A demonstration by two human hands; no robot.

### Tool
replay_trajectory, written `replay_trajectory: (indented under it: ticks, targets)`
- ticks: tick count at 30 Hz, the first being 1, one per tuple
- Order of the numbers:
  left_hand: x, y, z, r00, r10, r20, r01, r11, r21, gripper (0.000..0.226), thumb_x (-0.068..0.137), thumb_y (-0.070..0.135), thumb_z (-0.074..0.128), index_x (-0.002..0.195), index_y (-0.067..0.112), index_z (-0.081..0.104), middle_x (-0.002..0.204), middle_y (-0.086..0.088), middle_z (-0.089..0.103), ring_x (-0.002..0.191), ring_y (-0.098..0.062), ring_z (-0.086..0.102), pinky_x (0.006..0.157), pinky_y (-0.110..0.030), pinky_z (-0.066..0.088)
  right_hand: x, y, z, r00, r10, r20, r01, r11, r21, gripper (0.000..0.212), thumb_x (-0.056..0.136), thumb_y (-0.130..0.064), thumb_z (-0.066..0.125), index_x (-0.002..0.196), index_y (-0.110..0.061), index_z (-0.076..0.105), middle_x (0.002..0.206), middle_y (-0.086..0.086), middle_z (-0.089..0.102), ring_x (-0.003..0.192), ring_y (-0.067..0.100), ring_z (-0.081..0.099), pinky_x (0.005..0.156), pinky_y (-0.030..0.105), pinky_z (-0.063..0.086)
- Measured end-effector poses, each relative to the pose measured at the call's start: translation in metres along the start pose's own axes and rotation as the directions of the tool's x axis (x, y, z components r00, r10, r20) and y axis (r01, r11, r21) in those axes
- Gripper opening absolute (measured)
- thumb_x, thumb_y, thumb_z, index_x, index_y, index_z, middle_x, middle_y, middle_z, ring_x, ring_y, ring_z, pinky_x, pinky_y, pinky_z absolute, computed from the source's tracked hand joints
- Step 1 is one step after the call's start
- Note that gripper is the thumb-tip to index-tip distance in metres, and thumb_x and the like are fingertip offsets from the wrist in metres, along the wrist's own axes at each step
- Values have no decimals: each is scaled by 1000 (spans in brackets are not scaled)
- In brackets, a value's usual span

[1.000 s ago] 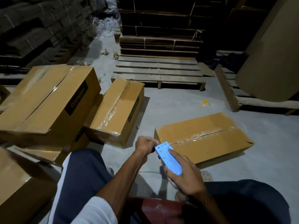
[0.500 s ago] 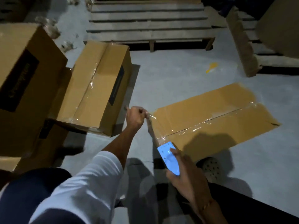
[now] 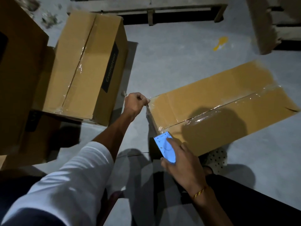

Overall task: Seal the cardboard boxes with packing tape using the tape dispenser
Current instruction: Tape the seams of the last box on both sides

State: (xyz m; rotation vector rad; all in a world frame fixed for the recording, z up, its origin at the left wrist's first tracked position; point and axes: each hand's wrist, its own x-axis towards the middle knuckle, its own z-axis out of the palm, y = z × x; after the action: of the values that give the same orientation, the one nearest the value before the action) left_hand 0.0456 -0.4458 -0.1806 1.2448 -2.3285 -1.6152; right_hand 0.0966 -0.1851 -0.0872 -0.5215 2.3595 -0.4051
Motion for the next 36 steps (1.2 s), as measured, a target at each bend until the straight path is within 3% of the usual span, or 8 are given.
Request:
replay_trajectory:
  ticks: [10,18,21,30,36]
  targets:
    - [7,-6,6,999,-12,-40,13,1000,13,18,83,10,79,69,13,69,72,0,73,72,-11,69,84,-38,60,1,-10,0,1000,26,8,-26,999,-33,60,85,-50,58,140,-38,38,125,-2,49,107,28,59,88,35,49]
    - [7,-7,8,998,-9,-66,9,1000,7,15,83,10,80,71,9,70,70,1,71,65,-5,66,76,-32,59,2,-13,-2,998,59,5,-59,997,-52,62,85,-51,57,142,-41,36,134,-3,45,111,30,58,88,35,49]
    - [8,-9,8,998,-10,-66,11,1000,10,15,82,12,81,71,10,71,70,0,72,68,-11,68,78,-35,60,2,-15,-4,998,55,5,-55,997,-48,63,85,-51,58,143,-42,35,140,-5,42,114,29,57,91,35,48]
    - [5,-10,11,995,-33,-98,24,996,-90,22,84,6,78,66,14,67,74,-5,72,68,-12,67,79,-35,61,-10,-27,-19,998,10,-63,-17,994,-107,66,85,-53,57,145,-42,31,137,-5,45,114,29,58,89,35,49]
    - [5,-10,11,994,-41,-99,34,997,-76,23,83,6,78,66,15,67,76,-6,74,74,-18,71,83,-41,61,3,-16,-9,998,63,31,-62,998,-31,66,81,-53,60,142,-40,38,132,-3,51,115,32,57,92,38,49]
